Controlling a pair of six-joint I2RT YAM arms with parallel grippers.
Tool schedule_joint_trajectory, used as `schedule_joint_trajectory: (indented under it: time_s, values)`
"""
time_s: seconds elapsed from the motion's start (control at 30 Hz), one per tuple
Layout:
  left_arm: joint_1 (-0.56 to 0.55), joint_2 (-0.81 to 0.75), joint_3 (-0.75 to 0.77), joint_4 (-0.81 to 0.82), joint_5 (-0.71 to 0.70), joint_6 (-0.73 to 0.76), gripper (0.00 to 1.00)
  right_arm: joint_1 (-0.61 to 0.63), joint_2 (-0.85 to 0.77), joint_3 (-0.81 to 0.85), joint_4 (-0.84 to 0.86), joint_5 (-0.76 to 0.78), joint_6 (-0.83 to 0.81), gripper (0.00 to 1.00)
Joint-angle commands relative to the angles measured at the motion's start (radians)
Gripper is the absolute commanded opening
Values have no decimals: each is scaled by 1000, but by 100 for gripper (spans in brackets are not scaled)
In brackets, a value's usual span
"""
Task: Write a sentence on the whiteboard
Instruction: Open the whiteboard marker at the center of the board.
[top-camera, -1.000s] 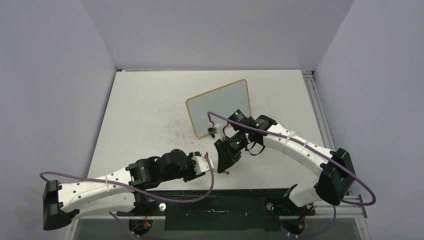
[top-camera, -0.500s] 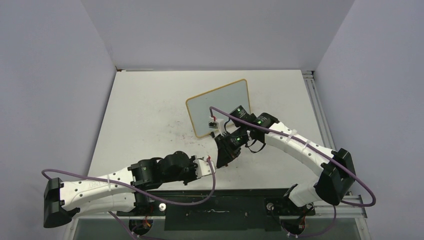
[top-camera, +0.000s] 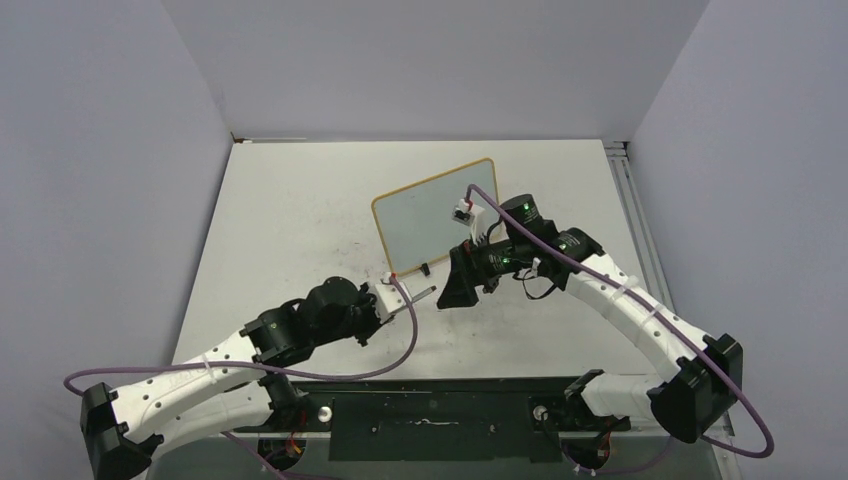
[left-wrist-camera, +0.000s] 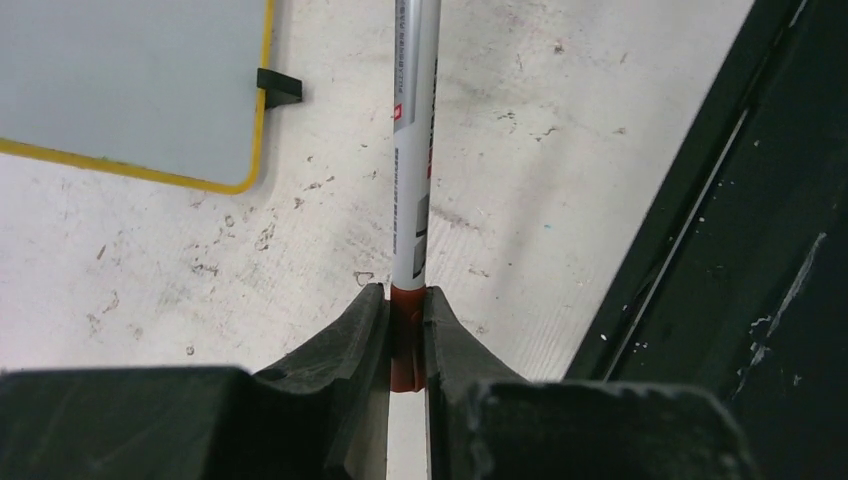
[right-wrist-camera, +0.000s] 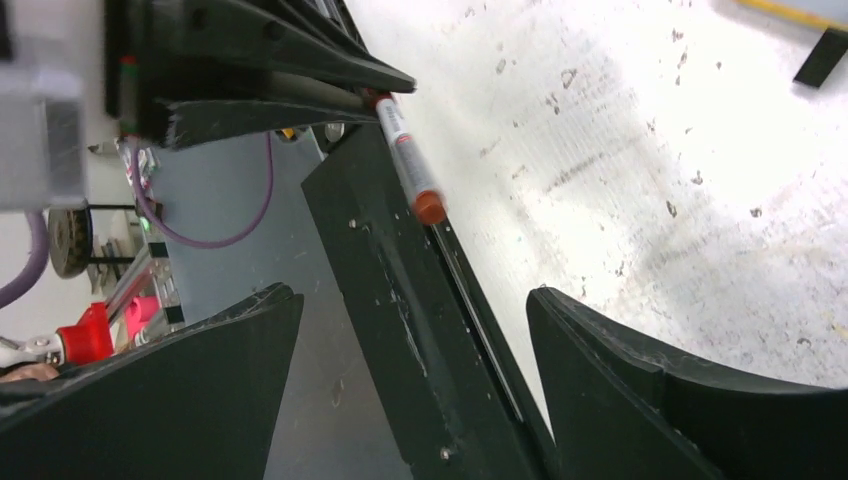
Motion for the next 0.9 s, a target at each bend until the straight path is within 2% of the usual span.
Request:
schedule_joint_trajectory:
  time_s: [0.0, 0.1, 0.3, 0.57, 0.87]
  values:
    - [66, 32, 68, 12, 128, -20, 0, 13, -80, -69, 212, 9, 98, 88]
    - [68, 47, 73, 6, 144, -19, 0, 51, -101, -116, 325, 35, 165, 89]
    - [68, 28, 64, 16, 187, -15, 0, 97, -74, -146, 378, 82, 194, 88]
    - [68, 22, 65, 12, 206, -14, 0, 135, -37, -191, 475, -9, 252, 68]
    - [66, 25, 65, 11, 207, -14, 0, 163, -22, -223, 543, -40, 302, 60]
